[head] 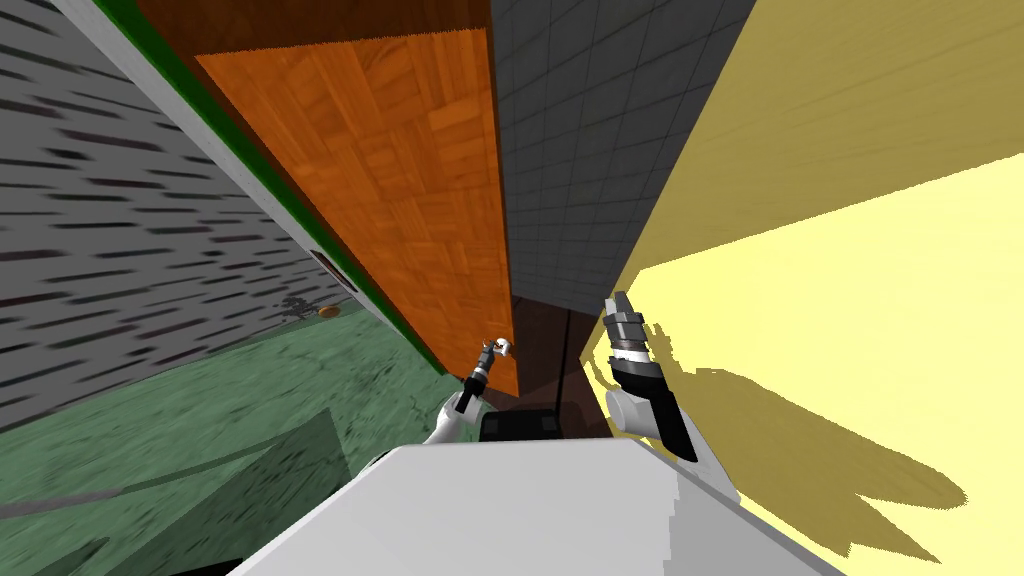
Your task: Push the door open
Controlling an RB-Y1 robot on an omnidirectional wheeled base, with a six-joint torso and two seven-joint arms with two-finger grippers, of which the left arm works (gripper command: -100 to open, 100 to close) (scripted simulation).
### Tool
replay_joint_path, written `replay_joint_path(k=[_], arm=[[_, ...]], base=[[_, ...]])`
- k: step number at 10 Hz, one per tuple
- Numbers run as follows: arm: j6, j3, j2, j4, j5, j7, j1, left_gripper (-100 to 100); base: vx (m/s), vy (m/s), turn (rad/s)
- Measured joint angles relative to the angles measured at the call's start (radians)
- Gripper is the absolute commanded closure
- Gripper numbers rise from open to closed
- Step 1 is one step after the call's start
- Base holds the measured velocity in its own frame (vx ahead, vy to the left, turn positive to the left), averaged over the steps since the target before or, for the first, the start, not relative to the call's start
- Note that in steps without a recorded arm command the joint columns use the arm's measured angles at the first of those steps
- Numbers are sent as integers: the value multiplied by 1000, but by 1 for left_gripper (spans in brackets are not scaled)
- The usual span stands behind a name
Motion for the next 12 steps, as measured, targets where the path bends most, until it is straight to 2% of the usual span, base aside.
replay_joint_path(k=[1, 3, 4, 6, 7, 8, 12], arm=[[-2, 15, -1, 4, 7, -7, -3, 100], [16, 36, 8, -29, 16, -15, 20, 100], [5, 53, 4, 1, 24, -23, 4, 100], [10, 83, 2, -13, 38, -40, 9, 100], [4, 98, 2, 7, 45, -46, -4, 100], [23, 106, 4, -33, 48, -49, 21, 100], [6, 153, -3, 17, 71, -67, -7, 100]], base=[[169, -140, 79], [167, -166, 64], [130, -147, 66], [126, -164, 80], [148, -133, 59], [124, -89, 41], [145, -126, 60]])
